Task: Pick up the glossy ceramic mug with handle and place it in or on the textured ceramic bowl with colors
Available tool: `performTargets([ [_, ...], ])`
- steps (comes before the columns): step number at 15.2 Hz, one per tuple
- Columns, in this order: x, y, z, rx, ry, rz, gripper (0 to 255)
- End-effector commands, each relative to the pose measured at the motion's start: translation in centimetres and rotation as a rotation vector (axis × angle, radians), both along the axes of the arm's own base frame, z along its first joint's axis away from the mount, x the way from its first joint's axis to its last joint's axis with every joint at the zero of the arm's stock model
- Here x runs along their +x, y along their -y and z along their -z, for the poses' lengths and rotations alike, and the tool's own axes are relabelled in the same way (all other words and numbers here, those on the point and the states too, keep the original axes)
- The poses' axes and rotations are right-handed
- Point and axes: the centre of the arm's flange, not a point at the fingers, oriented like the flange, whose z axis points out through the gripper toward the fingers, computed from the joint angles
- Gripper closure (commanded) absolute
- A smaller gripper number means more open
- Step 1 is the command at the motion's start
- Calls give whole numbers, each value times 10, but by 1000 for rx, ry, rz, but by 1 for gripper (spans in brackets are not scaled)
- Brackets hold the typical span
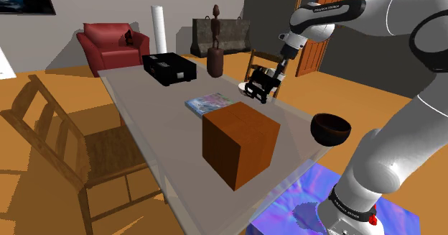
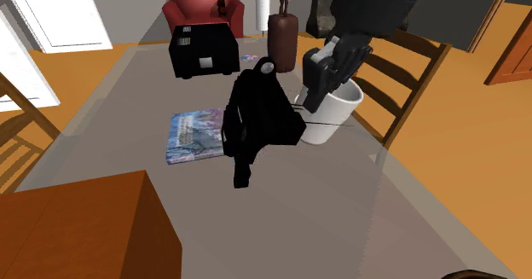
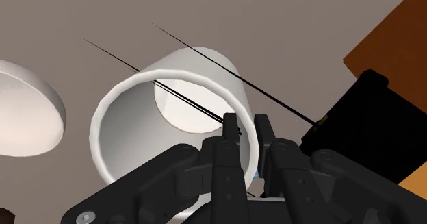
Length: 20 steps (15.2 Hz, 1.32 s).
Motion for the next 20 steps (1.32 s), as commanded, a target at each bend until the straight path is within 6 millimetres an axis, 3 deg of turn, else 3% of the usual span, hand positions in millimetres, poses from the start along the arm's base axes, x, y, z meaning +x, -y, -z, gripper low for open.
performTargets([
  [1, -26, 7, -3, 0, 1, -1, 255],
  [20, -273, 50, -21, 0, 1, -1, 255],
])
